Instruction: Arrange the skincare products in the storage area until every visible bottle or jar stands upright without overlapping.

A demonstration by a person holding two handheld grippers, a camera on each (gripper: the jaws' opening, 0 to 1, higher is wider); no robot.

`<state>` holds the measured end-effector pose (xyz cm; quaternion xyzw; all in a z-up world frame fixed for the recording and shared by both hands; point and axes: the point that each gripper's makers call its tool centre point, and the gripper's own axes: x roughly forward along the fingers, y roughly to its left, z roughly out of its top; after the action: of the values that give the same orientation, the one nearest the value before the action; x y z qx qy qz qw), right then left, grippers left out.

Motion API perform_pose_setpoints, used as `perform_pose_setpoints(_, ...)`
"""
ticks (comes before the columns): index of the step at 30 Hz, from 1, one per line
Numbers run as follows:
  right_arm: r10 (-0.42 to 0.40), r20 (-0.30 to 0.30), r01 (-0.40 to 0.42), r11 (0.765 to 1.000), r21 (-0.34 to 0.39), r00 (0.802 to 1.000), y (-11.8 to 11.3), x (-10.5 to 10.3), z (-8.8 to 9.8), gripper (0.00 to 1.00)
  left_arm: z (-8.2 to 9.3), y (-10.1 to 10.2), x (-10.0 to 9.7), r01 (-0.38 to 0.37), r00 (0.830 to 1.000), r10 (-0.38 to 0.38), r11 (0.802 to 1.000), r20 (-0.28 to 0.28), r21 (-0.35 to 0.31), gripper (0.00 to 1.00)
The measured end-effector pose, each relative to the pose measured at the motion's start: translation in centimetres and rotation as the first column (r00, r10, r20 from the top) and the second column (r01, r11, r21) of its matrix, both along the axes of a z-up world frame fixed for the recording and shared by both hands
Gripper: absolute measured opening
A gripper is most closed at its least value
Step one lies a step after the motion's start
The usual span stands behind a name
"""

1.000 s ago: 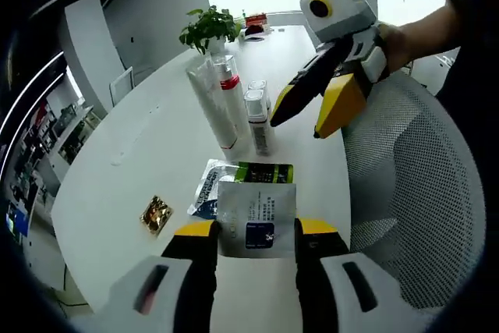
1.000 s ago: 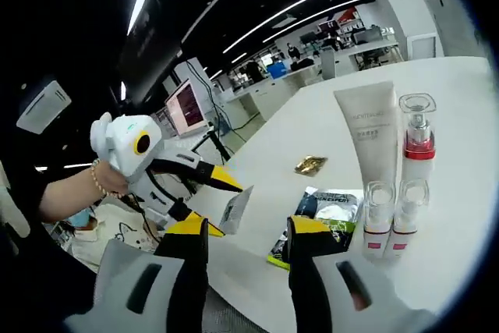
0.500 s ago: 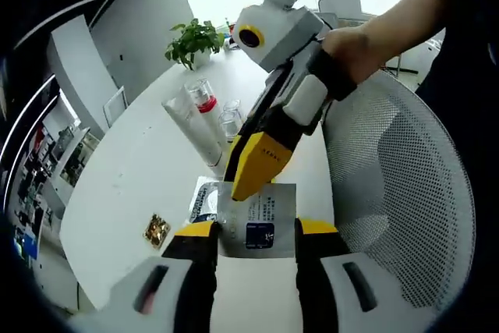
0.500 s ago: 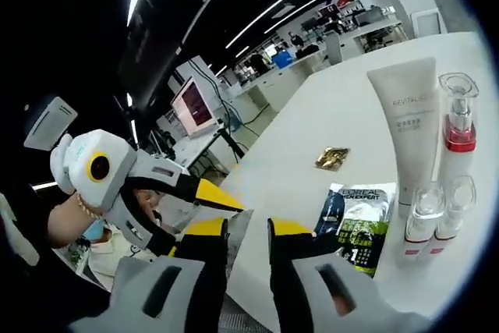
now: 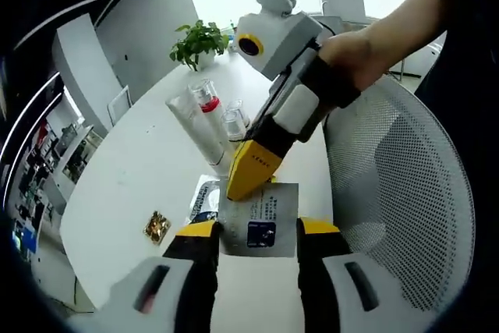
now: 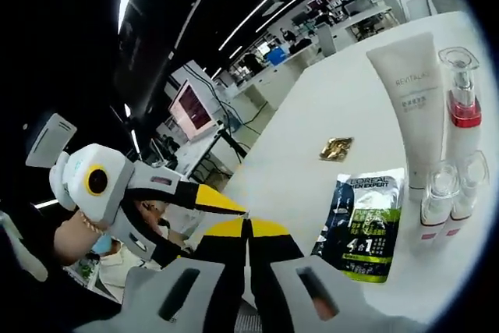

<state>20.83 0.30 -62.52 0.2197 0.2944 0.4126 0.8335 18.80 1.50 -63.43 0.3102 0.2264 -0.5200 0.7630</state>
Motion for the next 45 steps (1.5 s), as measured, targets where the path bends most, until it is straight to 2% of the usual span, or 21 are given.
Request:
perform_pose_setpoints(2,-0.018,-0.008,0.018,1.000,0.004,1.000,-0.2,0.2,0.0,0.01,0.1,0.1,-0.2,-0.023,0.999,0.022,0.999,-0.027,-0.037,0.41)
perform_pose_setpoints(3,-0.027,-0.008,0.027,0.999,0.016,1.000,-0.3,0.3,0.2,0.01,0.6,0.1,0.0,-0.065,0.997,0.060,0.992,-0.049,-0.110,0.43)
perform_pose_setpoints(6,-0.061,-0.019,0.062,0.996,0.068,0.998,-0.8,0.7,0.9,0.01,1.7,1.0,0.5,-0.175,0.982,0.149,0.948,-0.115,-0.267,0.55)
perform_pose_setpoints(9,-0.078,-0.028,0.081,0.988,0.131,0.997,-0.9,0.8,1.9,0.01,1.8,2.0,0.6,-0.274,0.957,0.221,0.902,-0.187,-0.334,0.55)
perform_pose_setpoints(12,-0.101,-0.032,0.105,0.977,0.185,0.994,-1.2,0.9,2.8,0.01,1.7,2.2,-0.5,-0.389,0.906,0.255,0.814,-0.337,-0.430,0.52)
perform_pose_setpoints(13,-0.105,-0.038,0.110,0.974,0.198,0.994,-1.2,0.9,3.0,0.01,1.7,2.2,-0.7,-0.402,0.899,0.258,0.806,-0.353,-0.435,0.50)
perform_pose_setpoints(14,-0.110,-0.042,0.116,0.970,0.214,0.993,-1.2,1.0,3.2,0.01,1.5,2.3,-1.1,-0.428,0.884,0.254,0.780,-0.393,-0.457,0.48)
perform_pose_setpoints(16,-0.114,-0.043,0.121,0.967,0.225,0.993,-1.2,0.9,3.3,0.01,0.9,2.3,-1.7,-0.491,0.836,0.238,0.726,-0.495,-0.481,0.41)
perform_pose_setpoints(18,-0.115,-0.046,0.122,0.966,0.229,0.992,-1.0,0.9,3.2,0.01,0.8,2.6,-1.6,-0.520,0.816,0.223,0.686,-0.533,-0.509,0.35)
perform_pose_setpoints(19,-0.115,-0.049,0.123,0.965,0.230,0.992,-1.0,0.9,3.1,0.01,0.7,2.9,-1.6,-0.550,0.795,0.226,0.662,-0.563,-0.509,0.30)
perform_pose_setpoints(20,-0.115,-0.053,0.125,0.964,0.233,0.992,-0.9,0.9,3.0,0.01,0.6,2.9,-1.7,-0.557,0.785,0.219,0.659,-0.579,-0.506,0.26)
perform_pose_setpoints(23,-0.118,-0.067,0.132,0.959,0.251,0.991,-0.7,0.9,2.9,0.01,0.8,3.1,-1.6,-0.598,0.750,0.198,0.610,-0.631,-0.520,0.18)
perform_pose_setpoints(26,-0.114,-0.078,0.131,0.955,0.266,0.990,0.0,0.8,2.9,0.01,1.0,3.5,-1.0,-0.657,0.703,0.178,0.535,-0.689,-0.531,0.13)
perform_pose_setpoints(27,-0.109,-0.081,0.127,0.954,0.271,0.991,0.3,0.8,2.9,0.01,1.1,3.6,-0.9,-0.665,0.696,0.177,0.523,-0.696,-0.533,0.12)
perform_pose_setpoints(28,-0.109,-0.083,0.127,0.954,0.271,0.991,0.4,0.8,2.9,0.01,1.1,4.1,-0.5,-0.684,0.684,0.173,0.490,-0.709,-0.541,0.09)
perform_pose_setpoints(32,-0.105,-0.086,0.124,0.957,0.264,0.991,1.0,1.0,2.5,0.01,1.0,4.3,-0.5,-0.690,0.679,0.179,0.487,-0.712,-0.535,0.00)
perform_pose_setpoints(36,-0.112,-0.090,0.131,0.960,0.248,0.990,1.4,1.3,1.9,0.01,0.5,4.7,-0.4,-0.710,0.655,0.183,0.481,-0.733,-0.514,0.00)
perform_pose_setpoints(38,-0.121,-0.074,0.134,0.971,0.198,0.990,1.6,1.5,1.1,0.01,0.1,5.0,-0.4,-0.713,0.654,0.208,0.491,-0.727,-0.501,0.00)
perform_pose_setpoints(41,-0.122,-0.028,0.124,0.989,0.076,0.992,1.7,2.0,-0.8,0.01,-1.1,5.8,-0.1,-0.757,0.602,0.261,0.487,-0.755,-0.435,0.00)
perform_pose_setpoints(44,-0.084,0.006,0.084,0.996,-0.028,0.996,2.2,2.0,-2.5,0.01,-2.4,6.2,-0.1,-0.748,0.605,0.306,0.534,-0.735,-0.394,0.00)
perform_pose_setpoints(45,-0.068,0.023,0.069,0.996,-0.059,0.997,2.4,2.0,-2.9,0.01,-2.9,6.3,-0.2,-0.751,0.599,0.326,0.547,-0.732,-0.371,0.00)
